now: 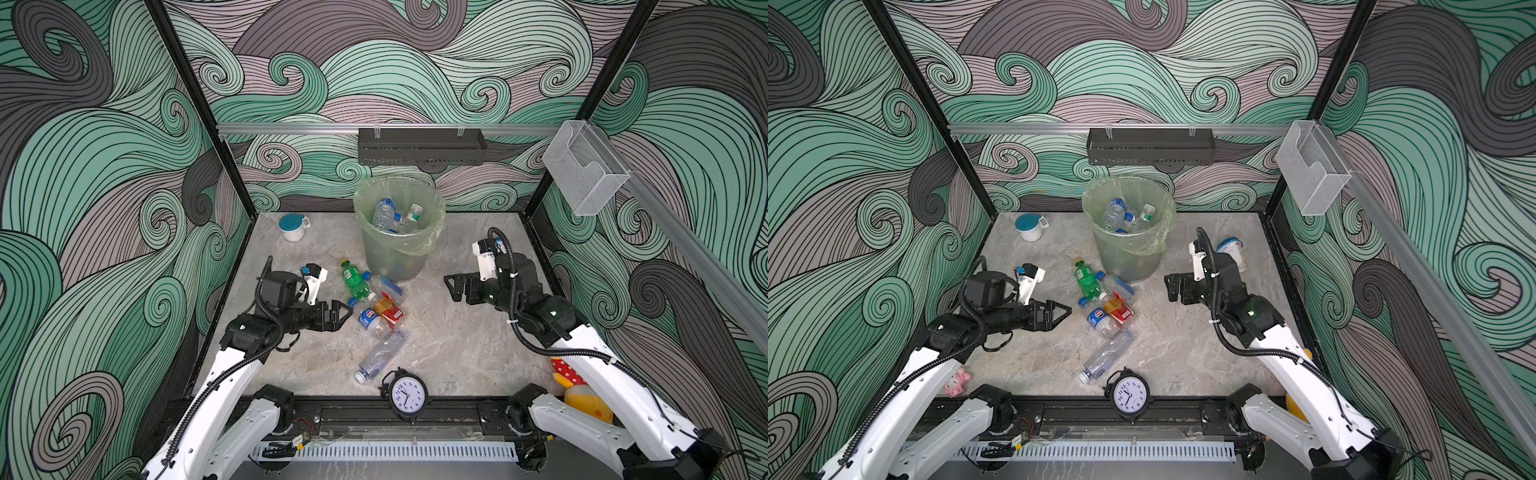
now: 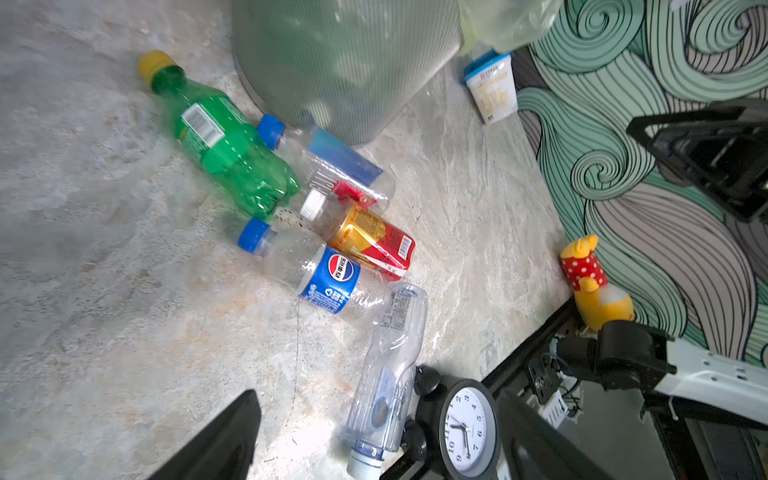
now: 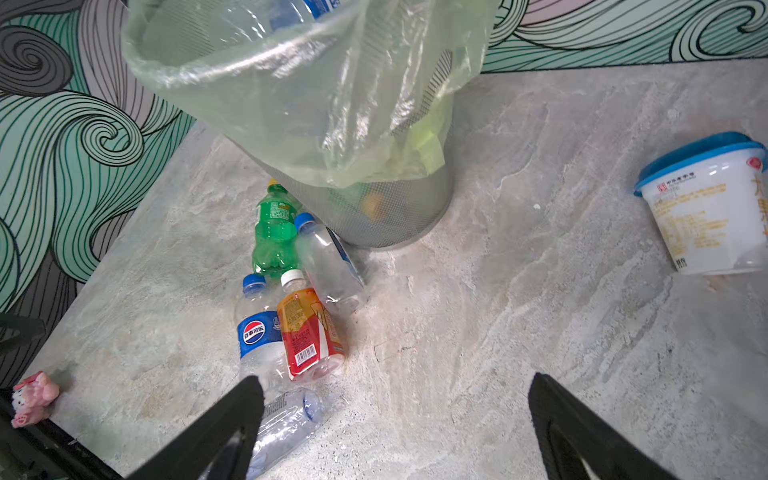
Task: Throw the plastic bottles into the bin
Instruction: 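Withdraw the right gripper while the left gripper reaches to the crumpled clear bottle, then grasp the crumpled clear bottle near the clock with the left gripper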
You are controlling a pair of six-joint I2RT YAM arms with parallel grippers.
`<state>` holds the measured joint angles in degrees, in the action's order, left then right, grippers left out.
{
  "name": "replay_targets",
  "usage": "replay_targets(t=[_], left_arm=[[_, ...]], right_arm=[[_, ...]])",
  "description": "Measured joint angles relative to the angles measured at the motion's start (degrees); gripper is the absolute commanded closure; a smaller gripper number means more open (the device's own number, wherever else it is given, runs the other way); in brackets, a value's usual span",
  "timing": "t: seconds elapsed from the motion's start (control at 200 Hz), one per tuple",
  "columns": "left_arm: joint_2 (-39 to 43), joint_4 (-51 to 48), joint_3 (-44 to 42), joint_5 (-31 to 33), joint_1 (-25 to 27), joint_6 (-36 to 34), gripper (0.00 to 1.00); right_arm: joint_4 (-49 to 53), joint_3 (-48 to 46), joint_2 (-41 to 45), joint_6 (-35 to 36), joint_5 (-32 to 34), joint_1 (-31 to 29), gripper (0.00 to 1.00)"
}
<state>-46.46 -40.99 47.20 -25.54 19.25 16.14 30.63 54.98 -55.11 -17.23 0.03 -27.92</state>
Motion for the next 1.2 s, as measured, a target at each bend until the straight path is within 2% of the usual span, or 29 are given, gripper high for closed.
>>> replay_targets(t=[0.17, 0.33, 0.625, 0.861, 1.201], left_arm=[[-4.6, 4.2, -2.1, 5.2, 10.2, 1.4, 0.09], [-12.2, 6.7, -3.1, 11.1, 18.3, 2.2, 0.09], [-26.6, 10.2, -3.1, 15.7, 27.8, 2.4, 0.12], [-36.3, 12.5, -1.2, 17.5, 32.2, 2.4, 0.17], [-43.1, 14.3, -0.4, 19.1, 33.8, 2.5, 0.38]], right_arm=[[0.0, -0.7, -0.3, -1.2, 0.0, 1.1, 0.00], [0.0, -1.2, -0.5, -1.9, 0.1, 1.6, 0.00], [-0.2, -2.4, -0.5, -3.1, 0.3, 3.0, 0.00], [-0.4, -3.2, -0.4, -3.5, 0.2, 3.7, 0.00], [-0.4, -5.0, 1.0, -4.1, 0.2, 4.2, 0.00]])
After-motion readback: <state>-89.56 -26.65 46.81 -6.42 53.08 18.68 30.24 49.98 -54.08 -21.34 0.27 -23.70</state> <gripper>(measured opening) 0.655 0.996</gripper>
